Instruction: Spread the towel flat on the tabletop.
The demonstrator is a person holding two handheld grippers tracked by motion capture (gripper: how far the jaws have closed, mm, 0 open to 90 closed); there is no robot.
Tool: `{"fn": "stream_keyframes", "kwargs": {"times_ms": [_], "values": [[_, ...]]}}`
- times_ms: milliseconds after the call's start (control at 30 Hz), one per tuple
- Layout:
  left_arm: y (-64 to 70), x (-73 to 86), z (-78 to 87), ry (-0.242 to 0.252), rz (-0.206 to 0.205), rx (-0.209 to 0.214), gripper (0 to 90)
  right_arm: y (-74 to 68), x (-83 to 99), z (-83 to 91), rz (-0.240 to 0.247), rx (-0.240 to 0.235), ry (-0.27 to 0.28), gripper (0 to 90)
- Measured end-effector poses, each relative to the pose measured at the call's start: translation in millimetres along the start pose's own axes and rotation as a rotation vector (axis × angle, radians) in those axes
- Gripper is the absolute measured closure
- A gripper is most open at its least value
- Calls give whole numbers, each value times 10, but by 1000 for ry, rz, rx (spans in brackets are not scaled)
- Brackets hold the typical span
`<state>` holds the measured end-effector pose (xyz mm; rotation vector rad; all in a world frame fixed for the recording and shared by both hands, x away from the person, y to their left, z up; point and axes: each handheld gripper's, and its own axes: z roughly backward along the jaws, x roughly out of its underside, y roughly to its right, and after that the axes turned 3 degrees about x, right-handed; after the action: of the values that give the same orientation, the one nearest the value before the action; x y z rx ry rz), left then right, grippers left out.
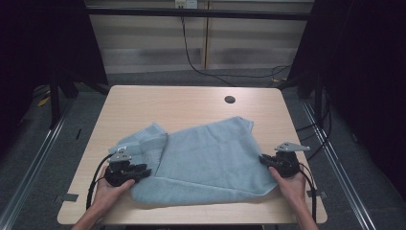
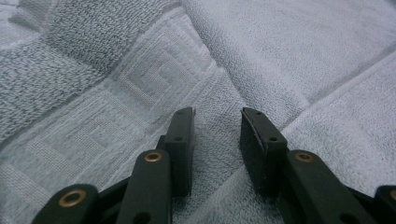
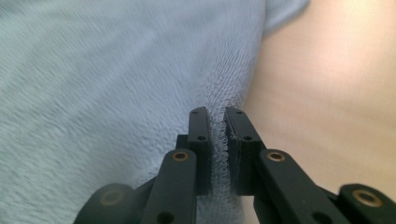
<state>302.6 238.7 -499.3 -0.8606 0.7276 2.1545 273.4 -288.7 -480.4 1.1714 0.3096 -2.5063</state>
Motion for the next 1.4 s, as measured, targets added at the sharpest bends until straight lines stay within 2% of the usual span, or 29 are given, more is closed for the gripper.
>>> {"fn": "stream_keyframes", "kwargs": {"times_ms": [67, 100, 133, 167, 200, 233, 267, 333, 367, 433, 467, 533, 633, 667, 700, 733, 767, 800, 833, 867, 900, 967, 1033, 1067, 1100, 1167, 1267, 1367, 1400], "values": [[11, 2, 3, 1, 3, 1, 641, -92, -59, 66, 19, -19, 48, 803], [11, 1, 4, 0, 2, 0, 638, -137, -73, 80, 36, -43, 50, 772], [11, 1, 4, 0, 2, 0, 636, -137, -73, 80, 36, -43, 50, 772], [20, 2, 9, 0, 5, -3, 634, -236, -57, 59, 69, -94, 16, 702], [19, 4, 17, -2, 3, -2, 633, -286, -27, 49, 83, -97, -1, 697], [18, 9, 24, -2, 8, -2, 631, -319, 4, 45, 86, -123, -15, 685], [18, 9, 24, -2, 8, -2, 629, -319, 4, 45, 86, -123, -15, 685], [6, 24, 45, -1, 11, 3, 626, -350, 59, 44, 71, -172, -45, 614], [0, 46, 71, -1, 23, 10, 622, -359, 126, 34, 73, -196, -93, 607], [5, 62, 100, -1, 20, 3, 614, -352, 219, 11, 61, -207, -116, 623], [8, 75, 110, 3, 20, 2, 611, -349, 251, 8, 54, -201, -95, 676], [10, 90, 123, -1, 22, 0, 612, -329, 234, 10, 70, -176, -107, 724], [5, 95, 132, -3, 33, 0, 613, -259, 217, -31, 49, -175, -121, 688], [3, 99, 134, -4, 33, -2, 613, -230, 205, -44, 37, -164, -124, 679], [-1, 100, 138, -5, 35, -5, 615, -212, 191, -55, 37, -131, -125, 672], [-5, 101, 142, -5, 42, -7, 617, -196, 173, -65, 43, -107, -133, 629], [-10, 102, 145, -4, 48, -9, 619, -175, 149, -82, 51, -66, -153, 502], [-15, 104, 150, -6, 49, -9, 621, -138, 133, -100, 31, -48, -161, 485], [-14, 108, 155, -4, 48, -11, 620, -92, 123, -86, 10, -86, -141, 504], [-14, 108, 155, -4, 48, -11, 620, -92, 123, -86, 10, -86, -141, 504], [-12, 117, 158, 0, 48, -10, 620, -25, 94, 28, -1, -107, -72, 511], [-19, 115, 154, 1, 52, -8, 620, 48, 75, 188, -30, -109, -19, 537], [-13, 116, 152, 2, 50, -10, 620, 126, 101, 319, -47, -101, -1, 590], [-13, 116, 152, 2, 50, -10, 619, 162, 137, 370, -52, -81, 8, 620], [-9, 116, 151, 3, 50, -10, 618, 200, 183, 407, -67, -73, 5, 657], [-17, 114, 151, 1, 49, -10, 617, 250, 284, 418, -63, -35, -35, 672], [-20, 113, 149, 2, 51, -10, 617, 241, 417, 372, -49, -32, -103, 615], [-18, 113, 144, 4, 51, -8, 615, 182, 462, 328, -14, -2, -149, 578], [-19, 114, 145, 3, 49, -9, 614, 165, 465, 317, 1, 5, -142, 590]]}}
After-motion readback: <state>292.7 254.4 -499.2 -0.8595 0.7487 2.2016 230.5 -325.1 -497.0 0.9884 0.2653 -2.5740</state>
